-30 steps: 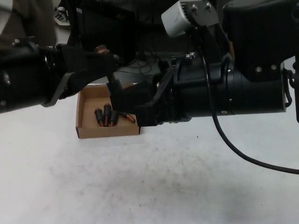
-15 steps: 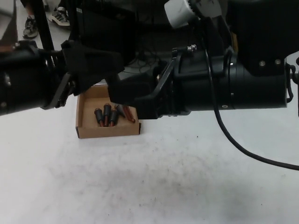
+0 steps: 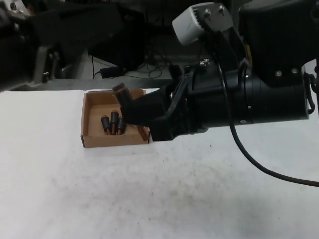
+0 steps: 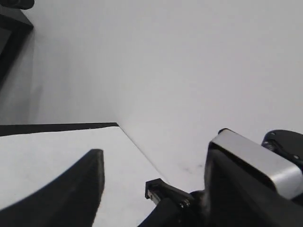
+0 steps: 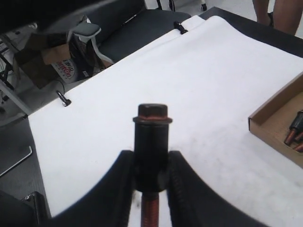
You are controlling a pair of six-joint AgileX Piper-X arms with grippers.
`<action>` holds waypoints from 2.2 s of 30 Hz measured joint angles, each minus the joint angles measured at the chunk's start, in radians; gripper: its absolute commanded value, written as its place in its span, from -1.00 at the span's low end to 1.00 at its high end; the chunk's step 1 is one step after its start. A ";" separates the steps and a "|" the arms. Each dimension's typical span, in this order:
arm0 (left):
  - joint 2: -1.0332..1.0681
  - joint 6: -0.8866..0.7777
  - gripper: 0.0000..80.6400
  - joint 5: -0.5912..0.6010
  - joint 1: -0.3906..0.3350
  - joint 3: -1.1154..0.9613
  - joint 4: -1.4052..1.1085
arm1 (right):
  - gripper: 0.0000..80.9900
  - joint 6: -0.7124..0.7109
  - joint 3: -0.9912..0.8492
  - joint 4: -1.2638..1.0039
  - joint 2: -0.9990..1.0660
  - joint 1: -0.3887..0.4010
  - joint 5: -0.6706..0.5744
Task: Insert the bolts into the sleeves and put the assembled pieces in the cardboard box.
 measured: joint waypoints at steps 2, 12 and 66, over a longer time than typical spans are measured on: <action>-0.050 0.047 0.45 -0.060 0.000 0.000 0.081 | -0.99 0.000 -0.011 0.000 0.025 -0.011 0.000; -0.326 0.117 0.45 -0.329 0.000 -0.071 0.659 | -0.99 0.000 -0.382 0.064 0.442 -0.105 0.001; -0.482 0.160 0.45 -0.414 0.000 -0.147 1.001 | -0.22 -0.227 -1.585 1.225 1.013 -0.162 0.225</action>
